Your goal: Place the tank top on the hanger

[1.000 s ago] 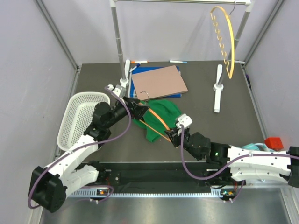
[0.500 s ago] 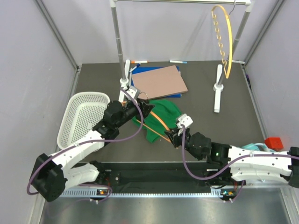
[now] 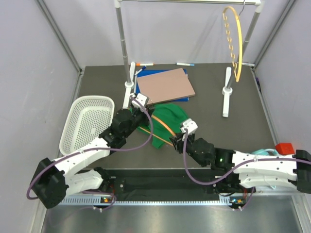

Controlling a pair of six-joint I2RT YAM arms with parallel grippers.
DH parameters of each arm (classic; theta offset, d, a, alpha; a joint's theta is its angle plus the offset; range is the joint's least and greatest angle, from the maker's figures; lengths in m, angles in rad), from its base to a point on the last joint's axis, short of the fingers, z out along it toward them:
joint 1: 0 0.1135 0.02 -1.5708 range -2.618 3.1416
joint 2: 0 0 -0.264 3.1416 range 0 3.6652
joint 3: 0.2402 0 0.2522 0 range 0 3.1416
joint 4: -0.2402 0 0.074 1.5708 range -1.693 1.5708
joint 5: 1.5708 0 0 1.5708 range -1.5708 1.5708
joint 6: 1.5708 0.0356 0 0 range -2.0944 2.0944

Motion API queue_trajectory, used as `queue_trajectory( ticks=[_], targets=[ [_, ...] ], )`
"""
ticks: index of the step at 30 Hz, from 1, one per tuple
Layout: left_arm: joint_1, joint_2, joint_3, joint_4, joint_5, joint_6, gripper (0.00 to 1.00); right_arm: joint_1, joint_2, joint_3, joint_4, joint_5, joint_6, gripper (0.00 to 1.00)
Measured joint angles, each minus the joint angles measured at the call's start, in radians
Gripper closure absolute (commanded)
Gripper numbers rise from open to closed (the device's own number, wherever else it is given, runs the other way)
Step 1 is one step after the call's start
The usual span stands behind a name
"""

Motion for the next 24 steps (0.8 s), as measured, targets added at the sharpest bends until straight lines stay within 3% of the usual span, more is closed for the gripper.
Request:
queue_trajectory(
  ticks=[1, 4, 15, 19, 24],
  targets=[
    [-0.003, 0.000, -0.012, 0.008, -0.015, 0.001, 1.00, 0.000, 0.011, 0.000, 0.001, 0.012, 0.013, 0.19],
    [-0.008, 0.001, -0.060, 0.019, -0.065, 0.018, 1.00, 0.002, 0.030, 0.013, -0.021, 0.057, 0.040, 0.09],
    [-0.011, 0.036, -0.120, 0.070, -0.185, 0.016, 1.00, 0.053, -0.019, 0.075, -0.113, 0.112, 0.099, 0.14],
    [-0.011, 0.040, -0.120, 0.074, -0.214, -0.002, 1.00, 0.183, 0.143, 0.135, -0.076, 0.094, 0.113, 0.16],
    [-0.011, 0.037, -0.120, 0.072, -0.250, -0.032, 1.00, 0.235, 0.391, 0.212, -0.005, 0.043, 0.191, 0.17]
  ],
)
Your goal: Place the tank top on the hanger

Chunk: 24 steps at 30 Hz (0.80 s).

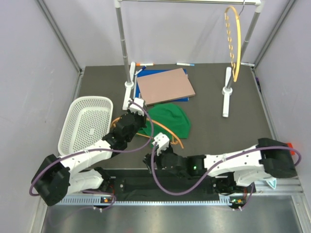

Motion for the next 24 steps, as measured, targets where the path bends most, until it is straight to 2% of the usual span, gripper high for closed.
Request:
queue_trajectory(
  ticks=[5, 11, 20, 23, 24],
  targets=[
    [0.000, -0.025, 0.000, -0.006, -0.019, -0.023, 1.00, 0.000, 0.145, 0.028, -0.003, 0.018, 0.128, 0.17],
    [0.000, -0.044, -0.005, -0.009, -0.024, -0.031, 1.00, -0.046, 0.237, 0.048, -0.014, 0.038, 0.272, 0.17],
    [0.001, -0.057, -0.010, -0.010, -0.026, -0.042, 1.00, -0.154, 0.383, 0.052, 0.019, 0.037, 0.348, 0.23],
    [0.001, -0.057, -0.010, -0.013, -0.029, -0.042, 1.00, -0.177, 0.407, 0.052, 0.046, 0.038, 0.356, 0.33],
    [0.002, -0.057, -0.010, -0.013, -0.031, -0.042, 1.00, -0.182, 0.415, 0.052, 0.060, 0.041, 0.356, 0.44]
  ],
)
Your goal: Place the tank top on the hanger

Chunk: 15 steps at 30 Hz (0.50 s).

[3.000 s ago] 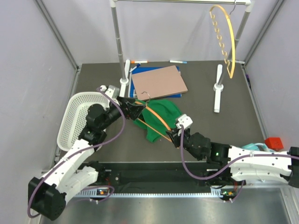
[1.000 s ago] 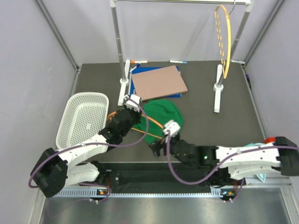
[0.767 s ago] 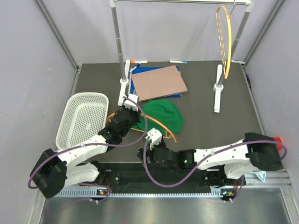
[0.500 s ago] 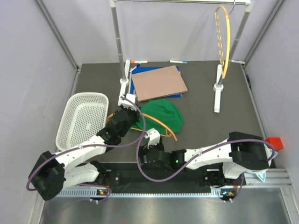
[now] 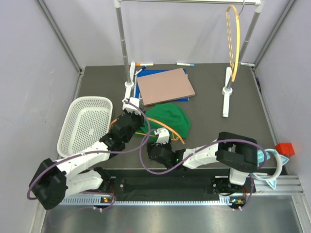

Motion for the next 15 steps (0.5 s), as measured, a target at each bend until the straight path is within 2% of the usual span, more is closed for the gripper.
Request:
queue_trajectory(
  ticks=[2, 3, 6, 11, 15],
  targets=[
    [0.002, 0.000, 0.000, -0.001, -0.004, 0.000, 1.00, -0.004, 0.013, 0.000, 0.026, 0.006, -0.006, 0.57],
    [0.002, 0.000, -0.001, 0.000, -0.005, -0.001, 1.00, -0.004, 0.020, 0.000, 0.040, 0.013, -0.004, 0.77],
    [0.002, 0.000, -0.003, -0.001, -0.008, 0.000, 1.00, -0.004, 0.029, -0.002, 0.058, 0.033, -0.007, 1.00],
    [0.002, 0.000, -0.004, 0.000, -0.015, 0.000, 1.00, -0.004, 0.008, -0.050, 0.095, 0.055, -0.001, 1.00],
    [0.002, -0.005, -0.005, -0.002, -0.028, -0.006, 1.00, -0.004, -0.085, -0.150, 0.093, 0.055, 0.003, 1.00]
  ],
)
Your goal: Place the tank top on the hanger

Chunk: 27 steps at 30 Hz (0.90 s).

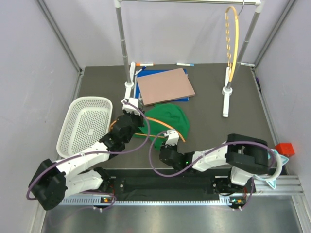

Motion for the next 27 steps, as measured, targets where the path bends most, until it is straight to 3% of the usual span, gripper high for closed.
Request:
queue_trajectory(
  ticks=[14, 27],
  targets=[
    [0.002, -0.161, -0.076, 0.018, 0.023, -0.008, 1.00, 0.001, -0.504, -0.281, -0.121, 0.006, 0.095, 1.00],
    [0.002, -0.220, -0.122, 0.076, 0.053, 0.000, 1.00, -0.037, -0.923, -0.354, -0.354, 0.044, 0.122, 1.00]
  ],
)
